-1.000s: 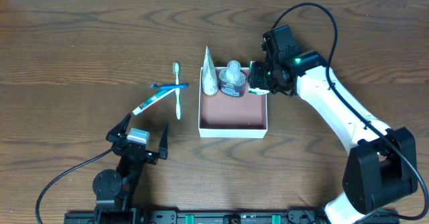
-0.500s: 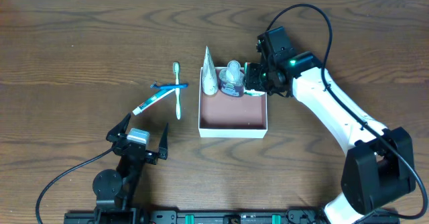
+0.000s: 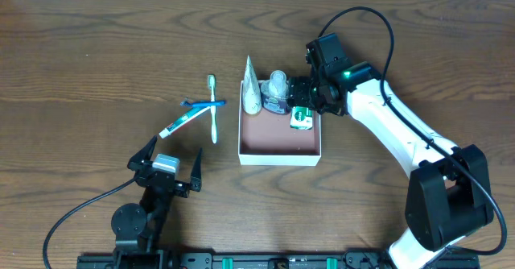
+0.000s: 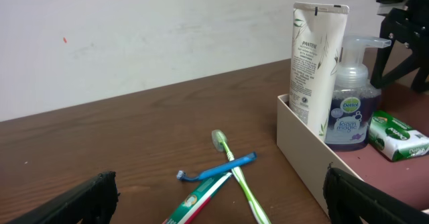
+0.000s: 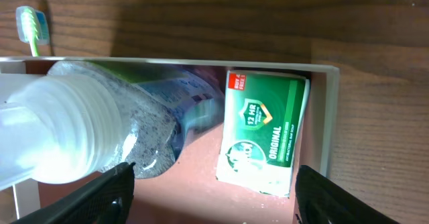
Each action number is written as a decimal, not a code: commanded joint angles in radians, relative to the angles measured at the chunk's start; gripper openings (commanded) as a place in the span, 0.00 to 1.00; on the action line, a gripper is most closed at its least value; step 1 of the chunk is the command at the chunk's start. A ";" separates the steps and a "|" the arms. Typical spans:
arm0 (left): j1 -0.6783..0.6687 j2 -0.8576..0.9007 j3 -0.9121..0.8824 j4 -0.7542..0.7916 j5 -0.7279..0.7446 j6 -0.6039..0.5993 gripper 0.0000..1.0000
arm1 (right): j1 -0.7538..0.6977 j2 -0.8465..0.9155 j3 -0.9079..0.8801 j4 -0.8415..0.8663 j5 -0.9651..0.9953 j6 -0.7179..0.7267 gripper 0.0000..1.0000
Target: Pack container
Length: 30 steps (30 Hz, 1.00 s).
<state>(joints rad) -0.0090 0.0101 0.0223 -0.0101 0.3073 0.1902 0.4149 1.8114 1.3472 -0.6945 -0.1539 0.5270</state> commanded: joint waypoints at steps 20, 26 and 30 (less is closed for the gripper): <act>0.004 -0.006 -0.018 -0.034 0.003 -0.001 0.98 | -0.233 -0.381 0.133 -0.295 0.250 -0.098 0.99; 0.004 -0.006 -0.018 -0.033 0.003 -0.001 0.98 | -0.450 -0.379 0.130 -0.312 0.330 -0.097 0.99; 0.004 -0.006 -0.018 -0.029 0.003 -0.001 0.98 | -0.549 -0.367 0.130 -0.312 0.330 -0.098 0.99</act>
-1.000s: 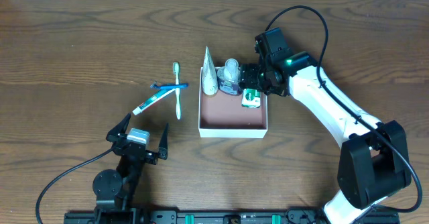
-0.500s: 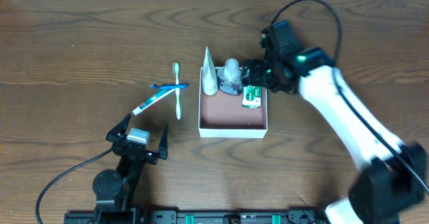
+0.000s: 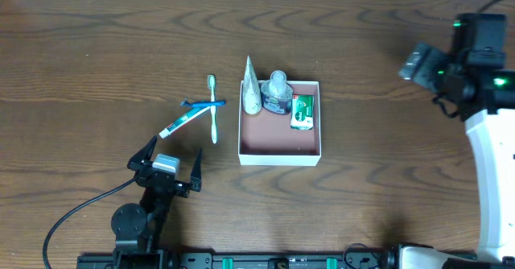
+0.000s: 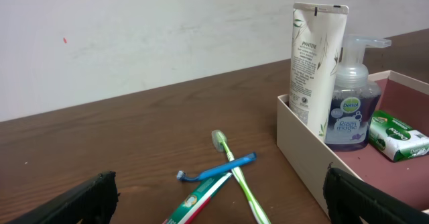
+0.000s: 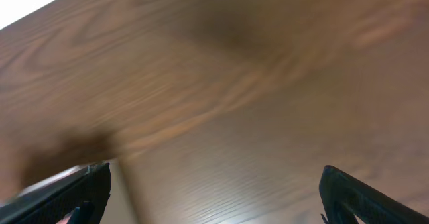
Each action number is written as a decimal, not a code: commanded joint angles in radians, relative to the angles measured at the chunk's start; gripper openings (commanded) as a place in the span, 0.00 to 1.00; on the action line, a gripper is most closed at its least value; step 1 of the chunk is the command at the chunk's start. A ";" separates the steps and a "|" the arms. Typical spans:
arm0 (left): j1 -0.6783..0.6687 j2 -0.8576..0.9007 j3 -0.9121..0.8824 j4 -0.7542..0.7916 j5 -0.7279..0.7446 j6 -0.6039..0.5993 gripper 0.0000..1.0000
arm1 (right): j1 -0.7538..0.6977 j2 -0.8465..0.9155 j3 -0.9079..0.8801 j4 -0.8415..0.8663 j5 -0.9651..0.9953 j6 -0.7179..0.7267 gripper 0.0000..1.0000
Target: Pack container
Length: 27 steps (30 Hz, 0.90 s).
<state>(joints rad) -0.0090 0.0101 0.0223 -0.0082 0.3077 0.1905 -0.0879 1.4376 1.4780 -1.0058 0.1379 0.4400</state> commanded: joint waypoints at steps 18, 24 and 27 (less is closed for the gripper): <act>0.004 0.159 0.235 -0.162 -0.088 -0.323 0.98 | -0.086 0.007 -0.001 -0.001 0.038 -0.011 0.99; 0.004 0.624 0.710 -0.568 -0.132 -0.323 0.98 | -0.086 0.007 -0.001 -0.001 0.038 -0.011 0.99; 0.004 0.888 0.968 -0.795 -0.106 -0.323 0.98 | -0.086 0.007 -0.001 -0.001 0.038 -0.011 0.99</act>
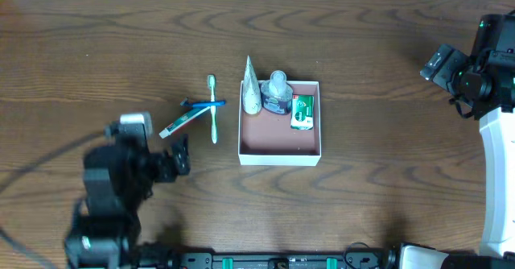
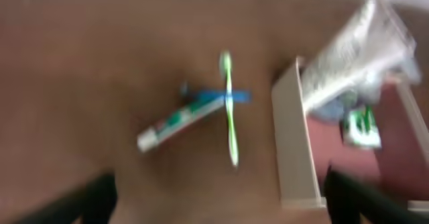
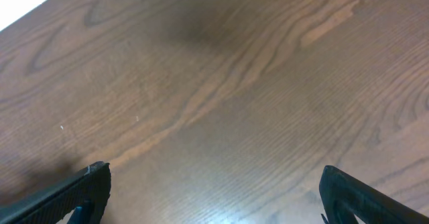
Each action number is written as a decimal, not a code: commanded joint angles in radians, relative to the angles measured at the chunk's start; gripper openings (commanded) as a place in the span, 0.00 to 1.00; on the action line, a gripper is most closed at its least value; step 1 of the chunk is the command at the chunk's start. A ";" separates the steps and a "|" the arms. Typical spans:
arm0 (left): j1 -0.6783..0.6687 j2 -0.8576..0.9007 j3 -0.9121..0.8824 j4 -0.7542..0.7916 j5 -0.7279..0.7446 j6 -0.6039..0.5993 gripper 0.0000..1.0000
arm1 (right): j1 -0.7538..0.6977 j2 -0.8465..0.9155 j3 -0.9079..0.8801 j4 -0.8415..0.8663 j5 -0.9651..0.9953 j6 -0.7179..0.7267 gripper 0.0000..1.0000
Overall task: Pack container
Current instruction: 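Reach the left gripper to the teal toothpaste tube and grasp it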
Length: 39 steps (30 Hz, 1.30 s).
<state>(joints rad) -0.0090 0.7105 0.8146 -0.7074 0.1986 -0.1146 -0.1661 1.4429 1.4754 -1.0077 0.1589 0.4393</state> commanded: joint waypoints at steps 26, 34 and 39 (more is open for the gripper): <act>0.004 0.973 0.459 -0.207 0.002 0.328 0.96 | -0.008 0.002 0.002 0.001 0.017 -0.010 0.99; 0.004 1.114 0.459 -0.172 0.002 0.359 0.96 | -0.008 0.002 0.002 0.001 0.017 -0.010 0.99; 0.004 1.170 0.459 -0.137 0.001 0.396 0.93 | -0.008 0.002 0.002 0.001 0.017 -0.010 0.99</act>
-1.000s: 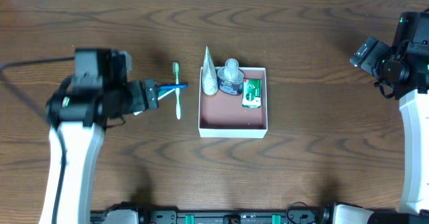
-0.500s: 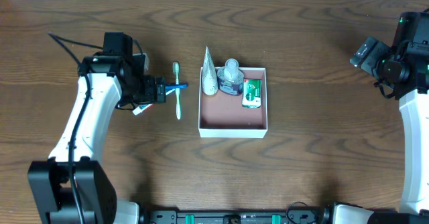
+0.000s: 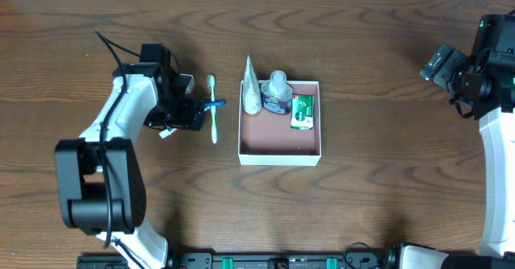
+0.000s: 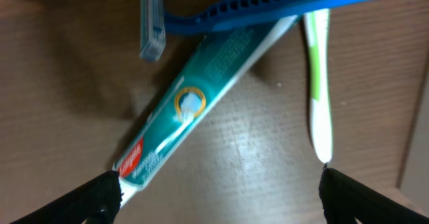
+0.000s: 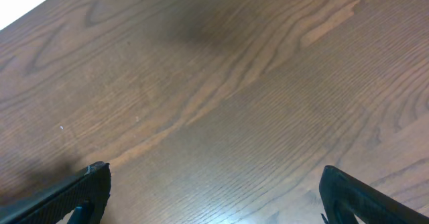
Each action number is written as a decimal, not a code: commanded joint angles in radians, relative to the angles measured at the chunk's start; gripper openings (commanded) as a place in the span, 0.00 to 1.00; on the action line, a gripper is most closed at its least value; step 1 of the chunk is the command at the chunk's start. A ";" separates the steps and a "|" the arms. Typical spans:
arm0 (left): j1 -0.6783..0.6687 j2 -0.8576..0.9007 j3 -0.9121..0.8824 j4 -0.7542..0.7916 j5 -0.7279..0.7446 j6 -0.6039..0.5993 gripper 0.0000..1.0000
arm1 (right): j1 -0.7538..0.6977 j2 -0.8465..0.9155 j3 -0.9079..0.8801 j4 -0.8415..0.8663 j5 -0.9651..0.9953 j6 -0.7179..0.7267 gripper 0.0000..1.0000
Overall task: Pack container
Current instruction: 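Reach the left gripper to the teal toothpaste tube and grasp it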
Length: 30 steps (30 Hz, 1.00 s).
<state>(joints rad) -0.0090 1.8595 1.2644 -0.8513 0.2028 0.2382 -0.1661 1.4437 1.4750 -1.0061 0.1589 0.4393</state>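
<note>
A white box point(image 3: 279, 150) stands mid-table, holding a white tube point(image 3: 250, 88), a foam soap bottle point(image 3: 276, 92) and a green soap bar point(image 3: 302, 112). Left of it lie a green toothbrush point(image 3: 212, 112), a blue razor point(image 3: 211, 104) and a teal toothpaste tube point(image 4: 181, 117), crossed in a small pile. My left gripper point(image 3: 183, 108) hangs low over that pile, open, its fingers point(image 4: 100, 196) either side of the toothpaste's lower end. My right gripper point(image 3: 436, 64) is open over bare wood at the far right, holding nothing.
The box floor in front of the bottle and soap bar shows bare red-brown point(image 3: 278, 132). The table's back edge runs along the top. The left arm's cable point(image 3: 109, 47) loops behind its wrist.
My left arm has gone from the front left of the table to the toothbrush pile, and its open gripper now sits close over the toothpaste. The right arm has not moved.
My right gripper stood open over the box at the green soap bar while the left arm rested at the front. Then the right arm was at the far right, the soap bar lying in the box. The left arm then rose, and now hovers over the toothpaste.
</note>
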 commanded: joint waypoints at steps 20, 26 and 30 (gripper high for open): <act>0.004 0.114 -0.005 0.069 -0.014 0.128 0.61 | -0.008 0.001 0.002 -0.001 0.017 -0.010 0.99; 0.004 0.114 -0.005 0.102 -0.013 0.127 0.62 | -0.008 0.001 0.002 -0.001 0.017 -0.010 0.99; 0.004 0.114 -0.005 0.097 -0.013 0.127 0.56 | -0.008 0.001 0.002 -0.001 0.017 -0.010 0.99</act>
<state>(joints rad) -0.0082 1.9686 1.2644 -0.7513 0.1917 0.3492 -0.1661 1.4437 1.4750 -1.0061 0.1589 0.4393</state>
